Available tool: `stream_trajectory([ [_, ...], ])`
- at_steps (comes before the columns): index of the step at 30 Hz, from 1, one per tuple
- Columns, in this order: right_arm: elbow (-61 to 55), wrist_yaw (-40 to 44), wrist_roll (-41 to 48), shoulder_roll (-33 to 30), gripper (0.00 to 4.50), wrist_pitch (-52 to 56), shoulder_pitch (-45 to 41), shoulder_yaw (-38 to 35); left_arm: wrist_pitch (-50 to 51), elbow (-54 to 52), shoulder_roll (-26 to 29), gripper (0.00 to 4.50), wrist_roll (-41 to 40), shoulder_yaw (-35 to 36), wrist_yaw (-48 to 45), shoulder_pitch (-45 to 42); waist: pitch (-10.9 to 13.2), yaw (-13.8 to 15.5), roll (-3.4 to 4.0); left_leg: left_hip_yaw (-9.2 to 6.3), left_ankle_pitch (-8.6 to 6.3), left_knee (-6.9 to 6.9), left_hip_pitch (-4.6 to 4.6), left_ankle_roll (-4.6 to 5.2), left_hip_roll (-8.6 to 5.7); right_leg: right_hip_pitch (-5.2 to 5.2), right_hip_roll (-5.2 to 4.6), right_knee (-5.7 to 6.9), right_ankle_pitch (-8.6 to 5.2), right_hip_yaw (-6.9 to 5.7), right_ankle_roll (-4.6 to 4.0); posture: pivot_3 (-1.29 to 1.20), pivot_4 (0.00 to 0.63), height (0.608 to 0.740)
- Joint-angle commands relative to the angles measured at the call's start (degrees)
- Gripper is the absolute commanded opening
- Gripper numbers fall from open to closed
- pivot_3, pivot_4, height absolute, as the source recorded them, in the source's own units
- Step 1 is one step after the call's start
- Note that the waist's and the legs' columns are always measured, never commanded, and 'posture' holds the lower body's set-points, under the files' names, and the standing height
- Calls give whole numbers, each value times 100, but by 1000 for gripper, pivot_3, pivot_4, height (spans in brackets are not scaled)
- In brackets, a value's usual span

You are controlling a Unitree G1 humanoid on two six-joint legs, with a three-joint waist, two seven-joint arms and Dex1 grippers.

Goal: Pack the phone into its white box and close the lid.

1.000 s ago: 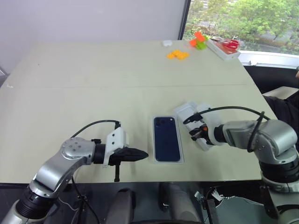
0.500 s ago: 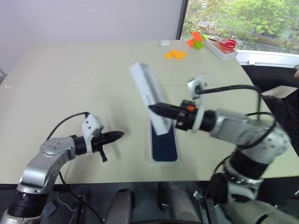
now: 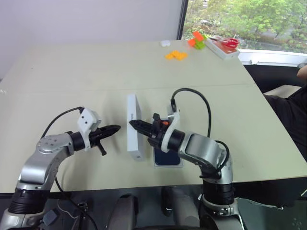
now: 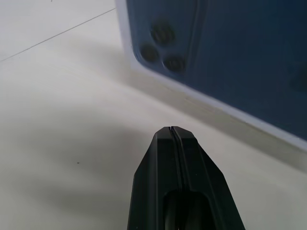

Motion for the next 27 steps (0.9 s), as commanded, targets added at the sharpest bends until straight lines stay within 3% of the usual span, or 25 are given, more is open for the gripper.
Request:
stream_trajectory([
  [1,-114,-300,148,49,34,-153,71,-92,-134,-156,-61,0,60,-71,26,-123,0,-1,0,0,0,0,0,0,0,0,0,0,0,2,0,0,150,726],
  [4,-135,-351,148,68,34,-161,90,-115,-137,-157,-83,0,84,-86,23,-136,0,-5,0,0,0,0,2,0,1,1,2,0,0,5,-1,0,150,726],
  [5,-163,-360,148,15,293,-140,90,-121,-151,-136,-160,0,99,-153,55,-220,0,-6,1,0,0,0,2,0,2,1,3,0,0,5,-1,0,150,726],
  [7,-202,-227,148,-292,864,-41,-29,-190,-127,-112,-346,0,114,-288,150,-402,0,6,1,0,0,0,1,0,3,0,4,0,-1,5,-1,0,150,726],
  [11,-222,344,148,-1024,2843,128,-364,-447,-116,-131,-631,0,173,-502,233,-619,-1,18,0,8,0,3,0,0,-2,2,2,-3,-1,5,-2,0,150,726],
  [13,-191,608,148,-1357,2843,231,-464,-477,-103,-131,-684,0,186,-555,242,-658,-1,3,0,18,0,2,-1,1,-2,0,4,-3,0,11,-1,0,150,726],
  [16,-23,1435,148,-3003,2843,902,-838,-548,-161,-72,-938,0,247,-855,243,-855,3,29,7,35,-6,1,-1,10,-2,-4,6,-3,0,22,0,0,150,726],
  [20,116,2526,-623,-4340,2843,1336,-1225,-469,-113,-56,-1114,0,227,-999,193,-993,0,23,-1,52,-7,1,2,13,-8,-3,11,-5,-5,36,-6,0,150,726],
  [24,192,3417,-1412,-4858,2843,1424,-1330,-388,-72,-83,-1198,0,206,-1118,127,-1063,0,5,-2,76,-19,-2,0,35,-2,1,29,-1,-3,58,-3,0,150,726],
  [27,331,4196,-2622,-5286,2843,1464,-1394,-206,1,-177,-1302,0,273,-1480,11,-1159,0,13,-1,86,-22,-1,1,40,0,1,32,2,-1,67,0,0,150,726],
])
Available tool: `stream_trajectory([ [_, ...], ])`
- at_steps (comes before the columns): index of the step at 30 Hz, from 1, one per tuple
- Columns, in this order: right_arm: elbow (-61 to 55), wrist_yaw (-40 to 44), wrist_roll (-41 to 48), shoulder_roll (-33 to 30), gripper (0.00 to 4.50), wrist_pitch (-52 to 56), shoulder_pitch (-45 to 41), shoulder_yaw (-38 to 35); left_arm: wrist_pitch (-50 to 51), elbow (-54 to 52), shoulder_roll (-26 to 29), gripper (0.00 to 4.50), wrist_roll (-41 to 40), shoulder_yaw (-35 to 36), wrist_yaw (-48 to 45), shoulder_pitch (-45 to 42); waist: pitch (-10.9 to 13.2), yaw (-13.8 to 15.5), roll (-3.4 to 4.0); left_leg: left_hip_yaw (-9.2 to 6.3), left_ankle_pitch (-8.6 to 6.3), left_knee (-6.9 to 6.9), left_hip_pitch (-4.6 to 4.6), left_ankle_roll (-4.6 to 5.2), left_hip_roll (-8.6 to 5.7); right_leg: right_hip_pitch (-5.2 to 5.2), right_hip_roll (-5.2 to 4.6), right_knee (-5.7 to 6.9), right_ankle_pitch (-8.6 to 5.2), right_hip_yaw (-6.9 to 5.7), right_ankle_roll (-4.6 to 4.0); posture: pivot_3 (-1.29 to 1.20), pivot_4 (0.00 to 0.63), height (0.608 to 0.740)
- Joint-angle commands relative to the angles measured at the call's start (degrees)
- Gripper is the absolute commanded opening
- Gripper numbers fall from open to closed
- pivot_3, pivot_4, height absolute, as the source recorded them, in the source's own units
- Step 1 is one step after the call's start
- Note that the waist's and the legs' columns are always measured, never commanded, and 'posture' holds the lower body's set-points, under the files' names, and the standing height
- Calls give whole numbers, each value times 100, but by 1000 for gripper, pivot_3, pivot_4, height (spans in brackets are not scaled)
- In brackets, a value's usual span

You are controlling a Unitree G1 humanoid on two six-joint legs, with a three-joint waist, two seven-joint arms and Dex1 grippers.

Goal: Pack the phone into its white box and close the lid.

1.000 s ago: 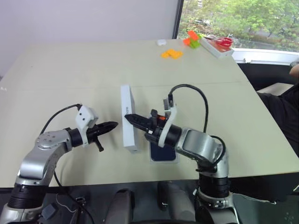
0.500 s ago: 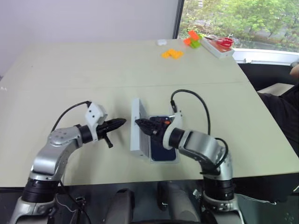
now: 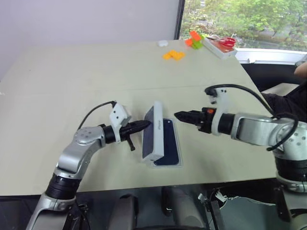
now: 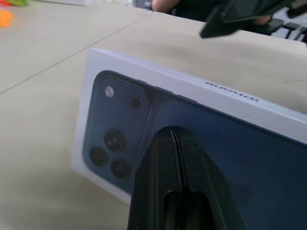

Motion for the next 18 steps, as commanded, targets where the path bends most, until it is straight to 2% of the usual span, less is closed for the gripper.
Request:
stream_trajectory([
  [1,31,888,-1191,-375,2843,-7,-160,149,0,-252,-49,0,68,-353,-154,-133,0,18,0,1,0,2,2,0,-2,-2,-1,-1,0,1,-1,0,150,726],
  [6,-182,2011,-2662,-669,2843,-227,-251,604,137,-302,-113,0,-30,-317,-11,-226,0,12,-1,19,-2,4,3,4,-6,-10,-5,-5,1,16,1,0,150,726],
  [13,-625,3033,-3919,-744,2843,-502,-140,858,1527,-499,16,0,-1062,1106,861,-273,1,-6,-3,15,-3,5,7,5,-3,-21,-2,-2,3,14,7,0,150,726],
  [16,-779,3376,-4316,-690,1549,-576,-102,939,1906,-525,298,0,-1082,1424,1093,-102,1,-10,-3,14,-3,5,10,4,-4,-21,-2,-2,4,12,9,0,150,726],
  [18,-876,3579,-4548,-666,551,-593,-106,1040,1840,-643,561,0,-929,1332,984,98,1,-9,-2,16,-3,5,11,4,-4,-22,-2,-2,4,11,8,0,150,726],
])
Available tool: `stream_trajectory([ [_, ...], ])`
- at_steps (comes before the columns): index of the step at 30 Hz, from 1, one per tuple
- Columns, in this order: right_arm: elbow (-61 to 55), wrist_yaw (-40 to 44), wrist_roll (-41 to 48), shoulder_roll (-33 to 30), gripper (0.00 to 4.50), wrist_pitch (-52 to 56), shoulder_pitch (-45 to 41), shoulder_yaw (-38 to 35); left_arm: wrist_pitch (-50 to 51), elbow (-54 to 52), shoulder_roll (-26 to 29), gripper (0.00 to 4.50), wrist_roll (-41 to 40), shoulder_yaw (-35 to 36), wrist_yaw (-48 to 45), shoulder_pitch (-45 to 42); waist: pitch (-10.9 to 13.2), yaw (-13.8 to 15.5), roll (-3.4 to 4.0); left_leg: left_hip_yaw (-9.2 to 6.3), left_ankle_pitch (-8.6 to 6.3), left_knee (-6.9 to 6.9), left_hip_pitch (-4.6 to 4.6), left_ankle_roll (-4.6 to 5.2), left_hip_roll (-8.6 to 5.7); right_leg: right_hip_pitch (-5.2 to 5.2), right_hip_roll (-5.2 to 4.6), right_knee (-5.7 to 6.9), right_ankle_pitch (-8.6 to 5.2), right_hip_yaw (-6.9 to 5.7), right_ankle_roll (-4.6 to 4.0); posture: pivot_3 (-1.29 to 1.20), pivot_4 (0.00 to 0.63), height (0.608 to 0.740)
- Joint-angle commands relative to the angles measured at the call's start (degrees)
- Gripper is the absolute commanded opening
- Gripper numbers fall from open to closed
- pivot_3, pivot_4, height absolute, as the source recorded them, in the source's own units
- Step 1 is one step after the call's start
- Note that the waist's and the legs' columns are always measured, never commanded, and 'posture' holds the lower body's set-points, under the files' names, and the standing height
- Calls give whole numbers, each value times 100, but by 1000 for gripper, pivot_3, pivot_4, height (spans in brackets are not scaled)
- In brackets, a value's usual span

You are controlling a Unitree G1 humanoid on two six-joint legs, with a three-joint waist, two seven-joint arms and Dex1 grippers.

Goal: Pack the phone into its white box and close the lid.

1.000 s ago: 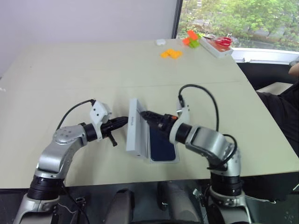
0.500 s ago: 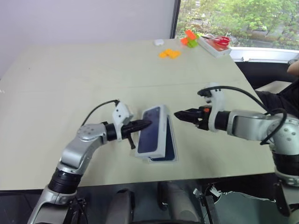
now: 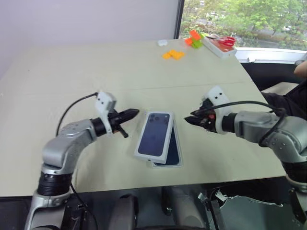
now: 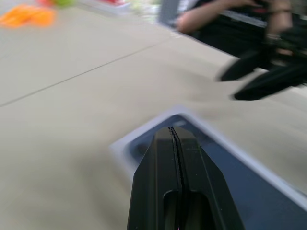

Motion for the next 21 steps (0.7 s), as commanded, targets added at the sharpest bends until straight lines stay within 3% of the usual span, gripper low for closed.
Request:
stream_trajectory([
  [1,-310,368,-423,-7,43,-137,-30,83,-8,-298,312,0,87,0,-73,220,0,10,0,0,0,0,0,0,0,0,-1,-1,0,-1,-1,0,150,726],
  [5,-486,632,-981,47,43,-134,-65,516,79,-274,603,0,525,-698,-90,341,-1,84,-2,0,0,2,-2,0,-7,1,-9,-3,-1,-5,-3,0,150,726],
  [9,-473,723,-1380,247,43,-60,-78,792,-103,-289,527,0,762,-1257,-188,384,-1,147,-2,4,0,4,-2,0,-10,1,-12,-5,-2,-1,-5,0,150,726],
  [21,-641,1010,-1767,602,43,209,-19,722,-39,-691,371,0,555,-1523,-663,413,-1,157,-2,1,0,4,-1,0,-8,0,-8,-1,0,-3,-5,0,150,726],
])
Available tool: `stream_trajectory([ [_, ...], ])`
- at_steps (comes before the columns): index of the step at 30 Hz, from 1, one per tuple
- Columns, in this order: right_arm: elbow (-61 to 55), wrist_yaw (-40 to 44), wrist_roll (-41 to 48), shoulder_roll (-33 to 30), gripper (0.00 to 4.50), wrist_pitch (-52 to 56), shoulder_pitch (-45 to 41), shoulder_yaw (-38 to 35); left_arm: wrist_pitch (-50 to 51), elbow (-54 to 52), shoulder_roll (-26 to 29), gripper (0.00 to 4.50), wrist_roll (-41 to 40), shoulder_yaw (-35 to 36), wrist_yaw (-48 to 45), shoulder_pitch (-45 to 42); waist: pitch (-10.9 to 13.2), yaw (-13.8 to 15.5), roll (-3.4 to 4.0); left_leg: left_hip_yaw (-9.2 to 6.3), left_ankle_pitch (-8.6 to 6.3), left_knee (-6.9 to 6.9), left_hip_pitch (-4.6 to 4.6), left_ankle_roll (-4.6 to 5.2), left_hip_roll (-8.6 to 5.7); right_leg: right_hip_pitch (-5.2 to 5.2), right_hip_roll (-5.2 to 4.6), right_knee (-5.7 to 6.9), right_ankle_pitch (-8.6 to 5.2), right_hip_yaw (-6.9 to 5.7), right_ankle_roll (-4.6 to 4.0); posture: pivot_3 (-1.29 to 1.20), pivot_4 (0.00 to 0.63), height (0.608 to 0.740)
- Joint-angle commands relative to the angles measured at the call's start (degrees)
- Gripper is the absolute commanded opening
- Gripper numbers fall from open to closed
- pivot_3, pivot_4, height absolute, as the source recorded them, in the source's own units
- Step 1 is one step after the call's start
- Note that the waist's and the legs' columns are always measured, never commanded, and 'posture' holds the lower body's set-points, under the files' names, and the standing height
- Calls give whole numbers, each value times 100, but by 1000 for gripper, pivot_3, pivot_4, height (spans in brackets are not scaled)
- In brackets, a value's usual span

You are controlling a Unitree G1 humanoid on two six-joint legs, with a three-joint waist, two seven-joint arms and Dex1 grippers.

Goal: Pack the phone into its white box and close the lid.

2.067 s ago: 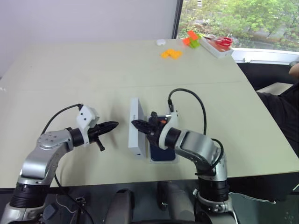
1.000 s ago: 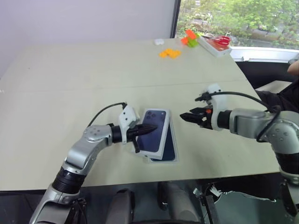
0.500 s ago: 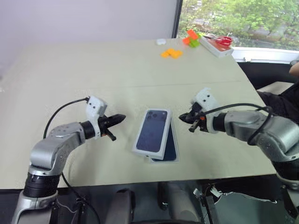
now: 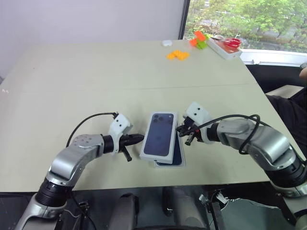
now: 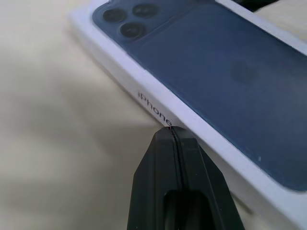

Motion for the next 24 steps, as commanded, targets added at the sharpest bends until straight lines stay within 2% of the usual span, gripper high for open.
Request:
stream_trajectory([
  [1,-272,148,-41,65,43,14,-16,-182,-20,-318,32,0,-217,-34,-264,28,0,0,0,0,0,0,0,0,0,0,0,0,0,0,0,0,150,726],
  [15,-662,773,-146,-249,43,57,255,-298,29,-473,-5,0,-274,-144,-427,-51,0,2,0,0,0,1,1,0,-2,1,0,0,0,0,0,0,150,726],
  [24,-813,872,-265,-287,43,85,418,-271,-24,-388,-60,0,-184,-189,-407,-102,0,2,0,0,0,2,2,0,-2,2,1,2,0,0,0,0,150,726],
])
